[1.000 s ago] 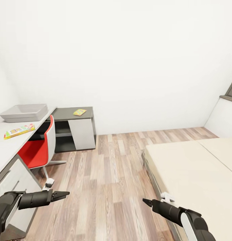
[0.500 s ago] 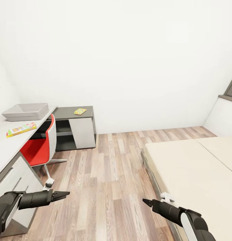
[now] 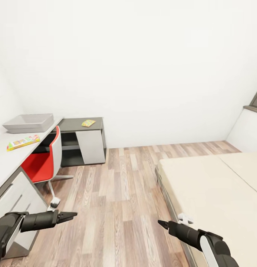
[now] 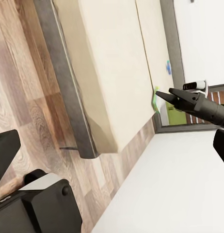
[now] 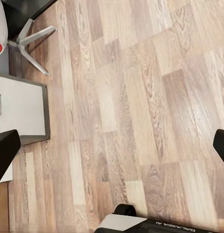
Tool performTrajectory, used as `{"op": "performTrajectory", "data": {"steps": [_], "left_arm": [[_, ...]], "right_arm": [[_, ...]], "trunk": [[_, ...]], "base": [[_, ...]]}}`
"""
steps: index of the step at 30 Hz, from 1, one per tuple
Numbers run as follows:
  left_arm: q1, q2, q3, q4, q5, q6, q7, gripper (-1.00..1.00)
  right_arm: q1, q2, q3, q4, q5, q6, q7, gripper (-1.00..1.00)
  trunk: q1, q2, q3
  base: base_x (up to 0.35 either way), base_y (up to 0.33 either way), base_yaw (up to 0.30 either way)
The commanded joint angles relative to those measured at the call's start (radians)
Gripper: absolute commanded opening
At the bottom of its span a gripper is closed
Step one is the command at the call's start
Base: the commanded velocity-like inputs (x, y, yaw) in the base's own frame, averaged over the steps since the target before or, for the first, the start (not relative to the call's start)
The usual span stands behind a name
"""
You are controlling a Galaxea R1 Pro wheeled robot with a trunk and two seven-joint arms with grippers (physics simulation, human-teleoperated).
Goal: Put all the toys in the child's room - the three board games (two on the bed and one on the table), the two jigsaw puzzles on the table, and the tennis ball on the table - inside the toy box on the table in the child's room.
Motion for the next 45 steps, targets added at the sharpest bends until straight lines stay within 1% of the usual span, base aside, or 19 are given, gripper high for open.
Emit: {"op": "performTrajectory", "data": {"steps": [1, 7, 12, 19, 24, 34, 45], "left_arm": [[-0.001, 0.000, 0.000, 0.000, -0.001, 0.011, -0.004, 1.00], [-0.001, 0.000, 0.000, 0.000, -0.001, 0.011, -0.004, 1.00], [-0.001, 0.000, 0.000, 0.000, -0.001, 0.011, -0.004, 1.00], [-0.001, 0.000, 0.000, 0.000, 0.000, 0.011, -0.004, 1.00], [-0.001, 0.000, 0.000, 0.000, 0.000, 0.011, -0.004, 1.00], [-0.001, 0.000, 0.000, 0.000, 0.000, 0.011, -0.005, 1.00], [-0.001, 0.000, 0.000, 0.000, 0.000, 0.011, -0.005, 1.00]], "right_arm": [[-0.001, 0.000, -0.002, -0.001, 0.001, 0.006, 0.004, 1.00], [-0.001, 0.000, -0.002, -0.001, 0.000, 0.006, 0.005, 1.00], [-0.001, 0.000, -0.002, -0.001, 0.000, 0.006, 0.005, 1.00], [-0.001, 0.000, -0.002, -0.001, 0.001, 0.005, 0.005, 1.00], [-0.001, 0.000, -0.002, -0.001, 0.002, 0.005, 0.005, 1.00], [-0.001, -0.001, -0.002, -0.001, -0.002, 0.005, 0.007, 1.00], [-0.001, -0.001, -0.002, -0.001, -0.003, 0.006, 0.008, 1.00]], "trunk": [[0.001, -0.002, -0.002], [0.001, -0.002, -0.002], [0.001, -0.002, -0.002], [0.001, -0.002, -0.002], [0.001, -0.002, -0.002], [0.001, -0.002, -0.002], [0.001, -0.002, -0.002]], "base": [[0.000, -0.133, 0.188], [0.000, -0.203, 0.246], [0.000, -0.086, 0.239], [-0.016, -0.018, 0.059], [-0.153, -0.094, 0.021], [-0.053, -0.032, 0.170], [-0.049, -0.002, 0.022]]}}
